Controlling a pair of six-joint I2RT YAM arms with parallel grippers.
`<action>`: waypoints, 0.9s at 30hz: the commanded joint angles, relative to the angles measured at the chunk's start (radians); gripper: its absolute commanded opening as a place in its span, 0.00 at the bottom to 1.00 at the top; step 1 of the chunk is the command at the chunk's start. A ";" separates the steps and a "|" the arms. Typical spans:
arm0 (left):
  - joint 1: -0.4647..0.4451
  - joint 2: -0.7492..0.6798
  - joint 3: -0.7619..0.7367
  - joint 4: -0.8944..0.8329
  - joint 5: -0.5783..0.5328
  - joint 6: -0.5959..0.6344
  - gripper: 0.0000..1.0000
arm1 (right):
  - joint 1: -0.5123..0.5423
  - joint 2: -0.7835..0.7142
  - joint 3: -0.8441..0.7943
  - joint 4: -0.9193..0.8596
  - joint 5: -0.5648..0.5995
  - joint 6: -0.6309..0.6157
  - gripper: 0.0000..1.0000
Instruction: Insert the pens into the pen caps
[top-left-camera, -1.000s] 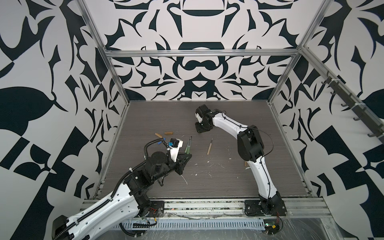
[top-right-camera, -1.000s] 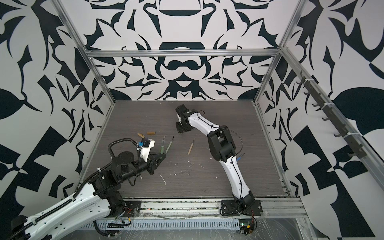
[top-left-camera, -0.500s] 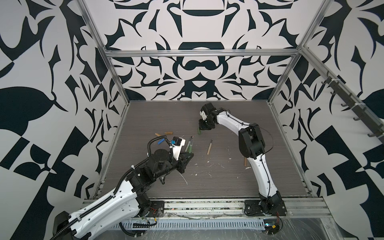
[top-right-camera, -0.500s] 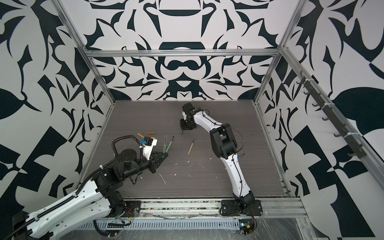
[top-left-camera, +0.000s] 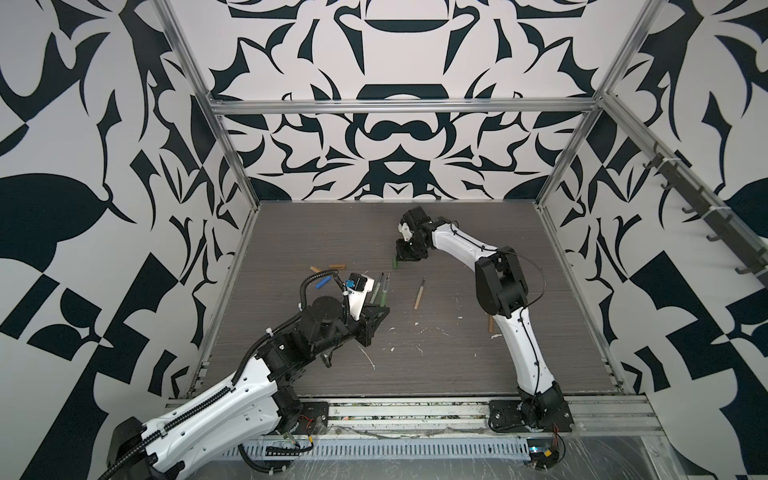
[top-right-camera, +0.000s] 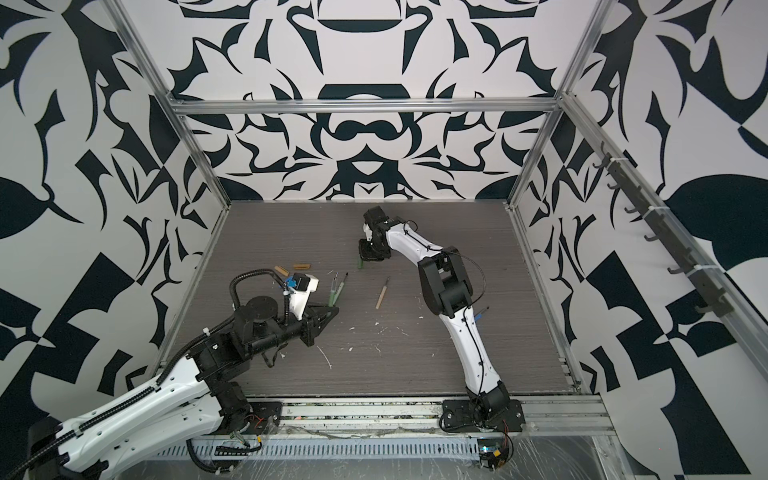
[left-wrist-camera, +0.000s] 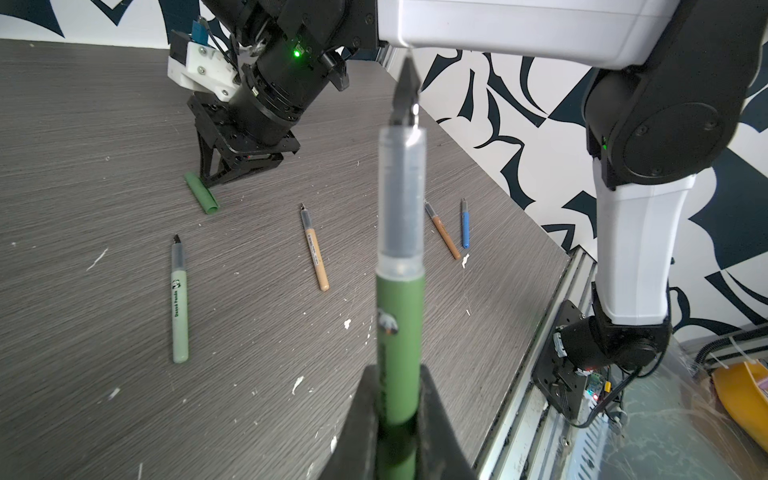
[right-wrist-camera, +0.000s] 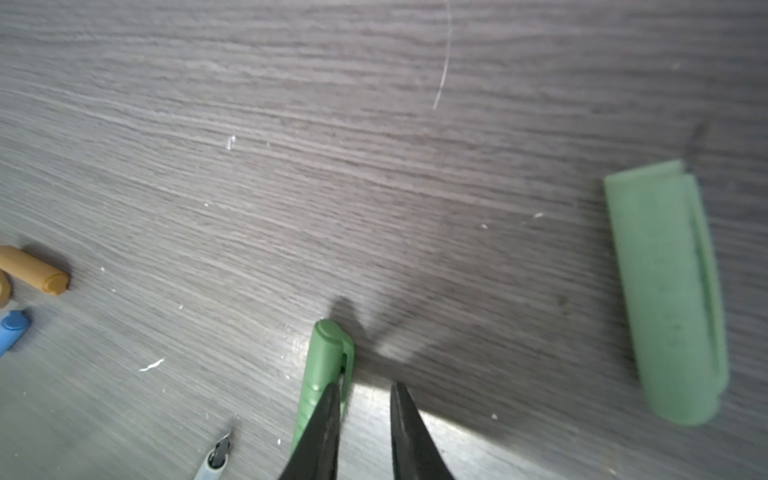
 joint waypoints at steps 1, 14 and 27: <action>0.003 -0.001 0.033 0.028 0.008 -0.002 0.05 | 0.004 -0.108 -0.022 0.049 0.008 0.028 0.24; 0.004 -0.003 0.030 0.028 0.016 -0.007 0.04 | 0.011 -0.039 0.013 0.049 -0.024 0.070 0.26; 0.004 -0.009 0.028 0.025 0.015 -0.006 0.04 | 0.014 0.007 0.044 0.027 -0.026 0.065 0.27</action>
